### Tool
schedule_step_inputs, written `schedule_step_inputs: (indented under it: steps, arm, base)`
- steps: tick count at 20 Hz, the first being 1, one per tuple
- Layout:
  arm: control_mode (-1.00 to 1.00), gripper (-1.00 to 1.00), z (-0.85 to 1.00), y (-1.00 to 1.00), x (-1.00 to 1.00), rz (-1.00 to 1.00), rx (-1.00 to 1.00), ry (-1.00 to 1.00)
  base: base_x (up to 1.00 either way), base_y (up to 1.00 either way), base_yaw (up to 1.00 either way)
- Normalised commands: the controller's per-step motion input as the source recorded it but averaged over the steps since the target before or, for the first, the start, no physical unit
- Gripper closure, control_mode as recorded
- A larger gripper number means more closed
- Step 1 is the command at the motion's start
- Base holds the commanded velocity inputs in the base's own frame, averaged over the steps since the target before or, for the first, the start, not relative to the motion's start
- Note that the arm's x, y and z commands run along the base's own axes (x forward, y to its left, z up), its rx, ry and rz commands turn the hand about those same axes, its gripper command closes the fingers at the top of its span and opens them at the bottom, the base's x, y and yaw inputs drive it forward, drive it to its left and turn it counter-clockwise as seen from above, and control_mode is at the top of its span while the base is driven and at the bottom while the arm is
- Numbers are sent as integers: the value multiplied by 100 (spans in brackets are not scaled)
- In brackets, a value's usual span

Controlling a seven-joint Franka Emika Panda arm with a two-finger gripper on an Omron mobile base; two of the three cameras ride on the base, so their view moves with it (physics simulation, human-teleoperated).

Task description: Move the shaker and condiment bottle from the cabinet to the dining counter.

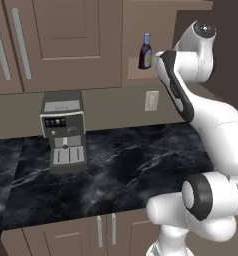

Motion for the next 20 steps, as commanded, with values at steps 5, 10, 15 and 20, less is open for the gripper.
schedule_step_inputs:
  steps: [5,10,15,20]
  arm:
    - [-100,100,1,24,-67,-3,0,0]
    - [-100,100,0,22,-69,-2,1,0]
    - [-100,100,-2,21,-64,-1,2,-1]
    - [-100,100,-4,10,-29,-2,8,1]
  base:
    - [0,0,0]
    - [0,0,0]
    - [0,0,0]
    - [0,0,0]
